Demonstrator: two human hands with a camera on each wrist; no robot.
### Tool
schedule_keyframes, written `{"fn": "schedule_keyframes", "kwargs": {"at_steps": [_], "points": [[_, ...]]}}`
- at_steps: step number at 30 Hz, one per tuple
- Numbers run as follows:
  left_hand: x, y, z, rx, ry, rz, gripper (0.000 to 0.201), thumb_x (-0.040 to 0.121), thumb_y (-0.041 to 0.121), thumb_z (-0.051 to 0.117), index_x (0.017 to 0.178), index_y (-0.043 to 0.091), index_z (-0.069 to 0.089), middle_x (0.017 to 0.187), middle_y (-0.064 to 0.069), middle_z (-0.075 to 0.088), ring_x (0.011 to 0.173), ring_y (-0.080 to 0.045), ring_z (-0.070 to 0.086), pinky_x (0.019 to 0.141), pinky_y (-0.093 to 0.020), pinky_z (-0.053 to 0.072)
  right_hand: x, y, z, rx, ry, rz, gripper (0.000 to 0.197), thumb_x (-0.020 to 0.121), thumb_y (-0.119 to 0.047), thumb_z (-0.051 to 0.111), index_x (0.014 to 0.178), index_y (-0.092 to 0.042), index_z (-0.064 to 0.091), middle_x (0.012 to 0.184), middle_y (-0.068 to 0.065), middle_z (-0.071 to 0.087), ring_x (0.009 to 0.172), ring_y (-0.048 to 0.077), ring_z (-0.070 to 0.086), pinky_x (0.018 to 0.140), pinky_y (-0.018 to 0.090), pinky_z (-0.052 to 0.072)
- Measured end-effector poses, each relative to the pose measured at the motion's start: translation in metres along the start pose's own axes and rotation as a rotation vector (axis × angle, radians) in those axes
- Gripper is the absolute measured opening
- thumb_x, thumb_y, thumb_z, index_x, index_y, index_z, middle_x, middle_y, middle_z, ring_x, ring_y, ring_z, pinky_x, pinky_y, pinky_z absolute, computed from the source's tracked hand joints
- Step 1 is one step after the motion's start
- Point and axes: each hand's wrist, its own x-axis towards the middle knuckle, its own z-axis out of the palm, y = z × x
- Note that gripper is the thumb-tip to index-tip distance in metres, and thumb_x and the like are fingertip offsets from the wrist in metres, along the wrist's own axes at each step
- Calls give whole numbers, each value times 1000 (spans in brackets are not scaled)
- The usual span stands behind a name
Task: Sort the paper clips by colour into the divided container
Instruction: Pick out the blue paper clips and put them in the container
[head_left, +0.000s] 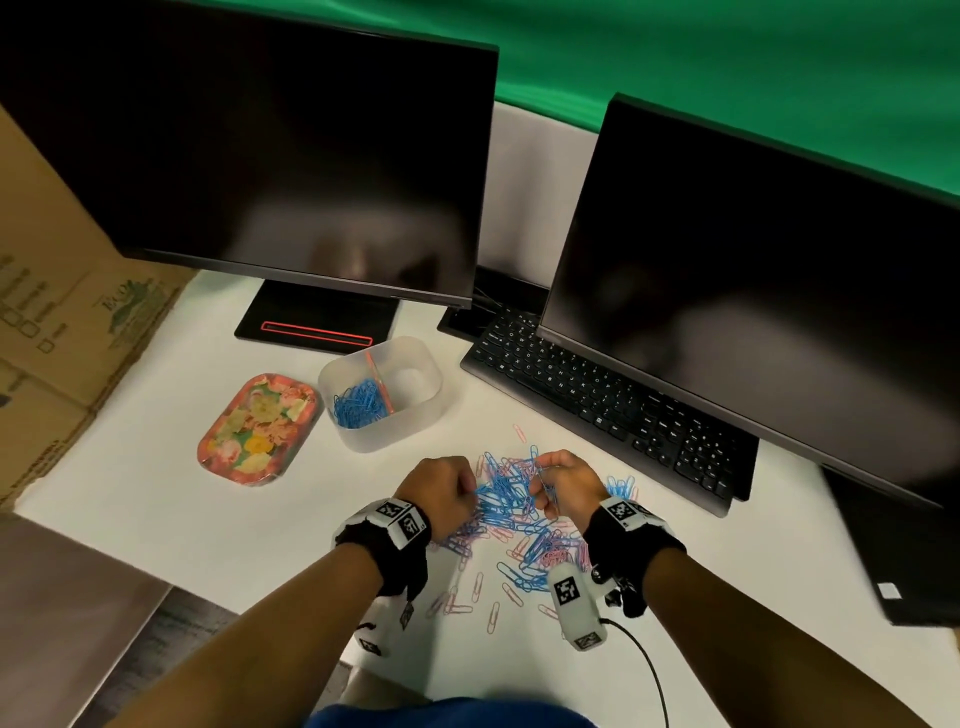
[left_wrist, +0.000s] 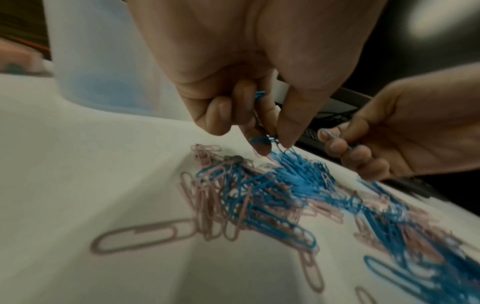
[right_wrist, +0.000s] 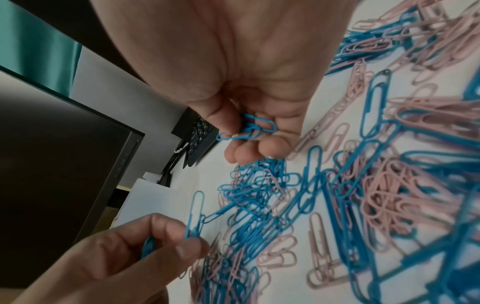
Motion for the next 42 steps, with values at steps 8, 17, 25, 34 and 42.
{"fn": "schedule_keyframes", "kwargs": {"at_steps": [8,17,25,34,42], "points": [[-15,-1,-28,-338,101,9,16,76,14,75,70,25,64,71,5,63,66,-10,57,68,-21,45,-5,-18,12,18,-49,-6,31,85,7,31,92,-7,58,54,4,39,46,15,26,45,22,16],[-27,-6,-113,-664,345,-116,18,82,-4,62,95,7,68,73,-4,63,45,5,50,45,-7,36,-18,-102,78,78,-310,-131,16,92,2,42,89,-7,55,64,10,51,42,16,46,39,20,33],[-3,-28,-156,-720,416,-396,18,81,-4,51,84,8,64,72,-10,63,52,-18,44,47,-22,33,-9,-160,152,-116,-345,-55,13,95,-2,43,86,0,51,66,13,49,38,16,52,38,23,44],[13,-27,-163,-656,419,-490,13,90,0,49,92,4,62,84,-16,63,58,-20,58,38,-22,50,0,-176,151,-151,-300,-96,21,91,-4,52,74,-16,54,79,7,58,75,22,59,79,36,54],[24,-24,-155,-531,422,-479,17,89,1,52,98,-3,66,91,-23,70,79,-35,70,73,-44,60,1,-151,84,14,-210,-90,19,94,11,40,87,2,55,61,11,52,46,11,55,51,18,49]]}}
